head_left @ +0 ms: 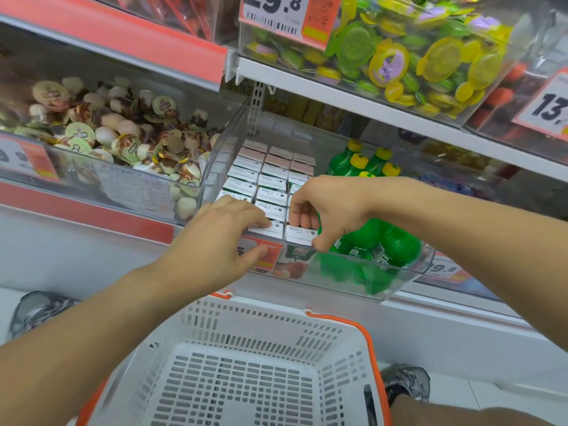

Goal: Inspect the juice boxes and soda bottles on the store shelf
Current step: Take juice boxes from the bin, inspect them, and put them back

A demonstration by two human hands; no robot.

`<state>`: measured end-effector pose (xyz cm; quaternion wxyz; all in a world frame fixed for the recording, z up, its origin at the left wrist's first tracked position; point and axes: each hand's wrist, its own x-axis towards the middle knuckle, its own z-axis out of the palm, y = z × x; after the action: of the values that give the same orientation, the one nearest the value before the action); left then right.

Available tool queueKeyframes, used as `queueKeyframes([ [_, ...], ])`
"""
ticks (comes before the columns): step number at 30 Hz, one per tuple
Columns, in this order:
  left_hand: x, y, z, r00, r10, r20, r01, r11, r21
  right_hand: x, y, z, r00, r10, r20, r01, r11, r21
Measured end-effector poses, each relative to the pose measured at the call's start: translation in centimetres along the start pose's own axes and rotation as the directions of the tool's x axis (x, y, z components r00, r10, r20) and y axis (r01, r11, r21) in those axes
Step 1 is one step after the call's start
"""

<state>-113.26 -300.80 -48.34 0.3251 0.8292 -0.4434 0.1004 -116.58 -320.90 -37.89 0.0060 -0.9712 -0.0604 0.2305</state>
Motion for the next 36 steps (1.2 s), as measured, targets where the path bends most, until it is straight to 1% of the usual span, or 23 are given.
queueKeyframes([
  [5,-0.2,0.1,0.0,1.000,-0.003,0.003,0.003,1.000,0.001,0.4,0.2,0.0,1.000,0.011,0.017,-0.011,0.999,-0.032],
  [10,0.0,0.1,-0.1,1.000,-0.005,0.010,0.005,1.000,-0.020,-0.2,0.6,-0.1,0.999,-0.038,-0.002,0.038,0.998,0.040],
  [14,0.0,0.3,-0.4,0.999,-0.034,0.024,0.035,0.999,-0.029,-0.3,0.6,-0.4,0.998,-0.069,0.006,0.069,0.998,0.011],
  [21,0.0,0.5,-0.7,0.998,-0.052,0.046,0.053,0.998,-0.035,0.3,0.1,-0.1,0.999,-0.048,0.020,0.048,0.998,-0.038],
  [25,0.0,0.5,-0.7,0.996,-0.060,0.060,0.062,0.998,-0.032,-0.3,-0.1,0.2,1.000,-0.031,0.000,0.031,0.998,-0.063],
  [31,0.1,0.7,-0.6,0.995,-0.074,0.074,0.076,0.997,-0.031,-1.8,0.0,0.0,0.996,-0.020,-0.089,0.009,0.992,-0.125],
  [33,0.0,1.1,-0.2,0.994,-0.101,0.041,0.102,0.995,-0.018,-2.2,0.2,-0.2,0.991,-0.025,-0.131,0.012,0.995,-0.097],
  [36,0.2,3.0,0.9,0.991,-0.127,-0.032,0.127,0.992,0.003,-3.1,0.3,-0.9,0.973,-0.059,-0.224,0.055,0.998,-0.026],
])
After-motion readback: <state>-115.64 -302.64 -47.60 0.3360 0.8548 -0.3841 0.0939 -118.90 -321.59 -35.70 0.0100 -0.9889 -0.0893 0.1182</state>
